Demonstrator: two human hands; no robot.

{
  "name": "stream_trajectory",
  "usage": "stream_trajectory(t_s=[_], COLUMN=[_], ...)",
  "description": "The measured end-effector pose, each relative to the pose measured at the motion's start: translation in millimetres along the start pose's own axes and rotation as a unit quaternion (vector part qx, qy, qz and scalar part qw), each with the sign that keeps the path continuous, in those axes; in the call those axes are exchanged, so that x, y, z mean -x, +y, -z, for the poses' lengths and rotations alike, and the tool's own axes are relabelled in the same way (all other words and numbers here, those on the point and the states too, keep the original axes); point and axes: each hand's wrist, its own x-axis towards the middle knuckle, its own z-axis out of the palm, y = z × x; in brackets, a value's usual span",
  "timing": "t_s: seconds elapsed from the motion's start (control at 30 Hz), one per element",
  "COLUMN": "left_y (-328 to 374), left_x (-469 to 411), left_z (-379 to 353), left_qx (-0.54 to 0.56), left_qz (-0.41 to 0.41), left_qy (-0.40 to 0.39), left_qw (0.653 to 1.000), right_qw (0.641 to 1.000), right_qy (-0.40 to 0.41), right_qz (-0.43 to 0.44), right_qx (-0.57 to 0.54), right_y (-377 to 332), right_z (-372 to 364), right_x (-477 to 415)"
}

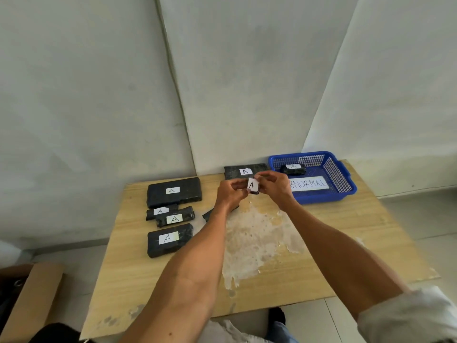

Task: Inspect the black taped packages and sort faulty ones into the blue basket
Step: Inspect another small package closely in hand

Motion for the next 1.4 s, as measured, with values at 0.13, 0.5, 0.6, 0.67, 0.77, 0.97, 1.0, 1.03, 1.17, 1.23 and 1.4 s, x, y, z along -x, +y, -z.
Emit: stream_trajectory(t_s=[0.13, 0.5, 0.6, 0.67, 0.77, 0.97, 1.0, 1.03, 1.17, 1.23, 1.4], left_y=[7, 26, 32, 34, 36, 42, 44, 46, 52, 51, 50], left_x=[5, 13, 6, 2, 2, 3, 4, 6, 9, 12, 21], left_z=[7, 16, 20, 22, 21, 15, 14, 13, 10, 11, 12], left_qx=[0.053, 0.142, 0.139, 0.128, 0.122, 0.123, 0.130, 0.139, 0.160, 0.152, 0.157], left_qz=[-0.006, 0.075, 0.104, 0.098, 0.090, 0.071, 0.065, 0.061, 0.055, 0.056, 0.028], left_qy=[0.002, 0.046, 0.056, 0.064, 0.067, 0.056, 0.053, 0.048, 0.032, 0.032, 0.015], left_qw=[0.999, 0.986, 0.983, 0.985, 0.986, 0.988, 0.988, 0.987, 0.985, 0.986, 0.987], right_qw=[1.000, 0.999, 0.992, 0.989, 0.991, 0.991, 0.991, 0.992, 0.992, 0.990, 0.999], right_qy=[0.013, -0.034, -0.122, -0.145, -0.124, -0.093, -0.081, -0.067, -0.029, -0.028, -0.032], right_qz=[0.015, 0.039, 0.037, 0.028, 0.051, 0.073, 0.076, 0.077, 0.078, 0.081, 0.029], right_qx=[-0.010, -0.007, 0.019, 0.015, 0.016, 0.061, 0.068, 0.072, 0.092, 0.108, -0.020], right_y=[-14, -22, -24, -26, -25, -25, -27, -28, -29, -29, -32], right_z=[-3, -11, -7, -6, -5, -1, 0, 0, 1, 1, 0], right_x=[3, 17, 22, 24, 22, 21, 22, 22, 21, 19, 24])
